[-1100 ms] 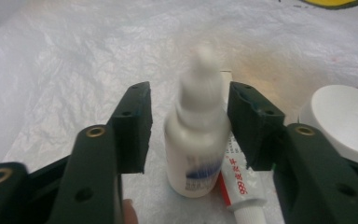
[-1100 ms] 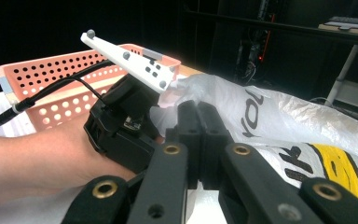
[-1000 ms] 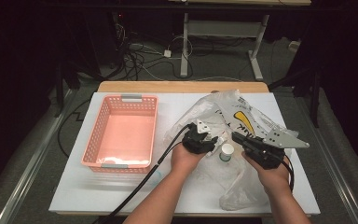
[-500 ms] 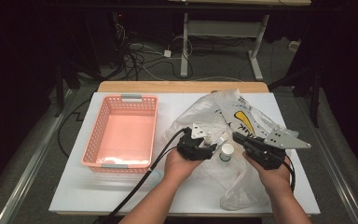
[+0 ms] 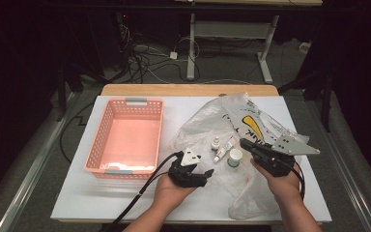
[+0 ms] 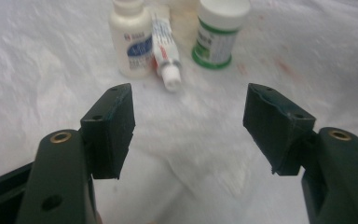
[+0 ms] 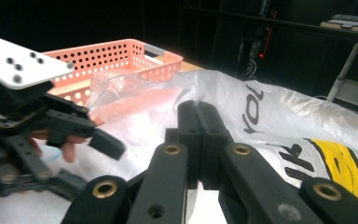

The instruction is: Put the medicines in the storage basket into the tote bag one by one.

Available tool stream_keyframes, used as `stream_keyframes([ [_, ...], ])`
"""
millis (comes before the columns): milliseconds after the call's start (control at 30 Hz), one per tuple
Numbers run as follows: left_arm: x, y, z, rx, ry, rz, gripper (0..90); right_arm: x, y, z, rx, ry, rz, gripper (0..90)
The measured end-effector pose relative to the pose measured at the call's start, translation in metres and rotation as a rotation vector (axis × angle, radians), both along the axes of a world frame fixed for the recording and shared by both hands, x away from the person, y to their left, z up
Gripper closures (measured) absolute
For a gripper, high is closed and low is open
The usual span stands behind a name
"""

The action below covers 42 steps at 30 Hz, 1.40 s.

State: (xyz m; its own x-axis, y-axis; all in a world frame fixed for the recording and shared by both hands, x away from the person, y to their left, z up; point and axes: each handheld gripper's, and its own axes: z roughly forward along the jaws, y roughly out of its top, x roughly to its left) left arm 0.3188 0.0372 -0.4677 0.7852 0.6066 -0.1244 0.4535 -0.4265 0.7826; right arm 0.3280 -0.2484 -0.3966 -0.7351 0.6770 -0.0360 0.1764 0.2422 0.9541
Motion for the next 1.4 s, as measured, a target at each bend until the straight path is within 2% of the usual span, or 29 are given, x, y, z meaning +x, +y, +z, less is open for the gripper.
stream_keyframes([
  [133,-0.009,0.012,-0.006,0.023,0.015,0.0,25.9,-0.001,0.0,-0.002,-0.006,0.009,-0.001,90.0],
  [200,-0.009,0.014,-0.01,0.048,0.032,0.007,21.1,0.0,0.0,-0.003,-0.009,0.01,-0.005,90.0],
  [333,-0.004,0.012,-0.018,0.063,0.071,0.035,13.3,0.0,-0.001,-0.004,-0.009,0.016,-0.011,90.0],
  [500,0.016,0.0,-0.02,0.074,0.108,0.069,3.3,-0.002,-0.005,-0.003,-0.004,0.019,-0.031,90.0],
  [567,0.026,-0.007,-0.02,0.08,0.106,0.081,1.4,-0.002,-0.006,-0.004,-0.001,0.022,-0.036,90.0],
  [633,0.036,-0.015,-0.022,0.09,0.159,0.073,2.4,-0.003,-0.007,-0.004,-0.001,0.025,-0.043,90.0],
  [700,0.034,-0.025,-0.022,0.176,0.109,0.075,8.5,-0.003,-0.008,-0.005,-0.003,0.023,-0.048,90.0],
  [733,0.031,-0.027,-0.022,0.18,0.094,0.064,12.4,-0.004,-0.009,-0.005,-0.006,0.022,-0.051,90.0],
  [800,0.03,-0.026,-0.022,0.172,0.087,0.066,19.6,-0.005,-0.01,-0.005,-0.01,0.022,-0.06,90.0],
  [900,0.024,-0.026,-0.022,0.159,0.065,0.042,33.7,-0.008,-0.014,-0.004,-0.013,0.019,-0.068,90.0],
  [967,0.02,-0.027,-0.022,0.148,0.055,0.005,49.2,-0.01,-0.016,-0.003,-0.009,0.021,-0.075,90.0],
  [1100,0.017,-0.028,-0.022,0.145,0.04,-0.023,67.2,-0.014,-0.018,-0.003,-0.015,0.015,-0.075,90.0],
  [1200,0.015,-0.03,-0.022,0.147,0.028,-0.063,84.6,-0.016,-0.018,-0.004,-0.01,0.02,-0.074,90.0],
  [1267,0.014,-0.03,-0.022,0.149,0.027,-0.063,88.0,-0.016,-0.019,-0.004,-0.01,0.02,-0.072,90.0],
  [1400,0.018,-0.027,-0.022,0.117,0.059,-0.065,88.4,-0.017,-0.018,-0.003,-0.01,0.017,-0.069,90.0],
])
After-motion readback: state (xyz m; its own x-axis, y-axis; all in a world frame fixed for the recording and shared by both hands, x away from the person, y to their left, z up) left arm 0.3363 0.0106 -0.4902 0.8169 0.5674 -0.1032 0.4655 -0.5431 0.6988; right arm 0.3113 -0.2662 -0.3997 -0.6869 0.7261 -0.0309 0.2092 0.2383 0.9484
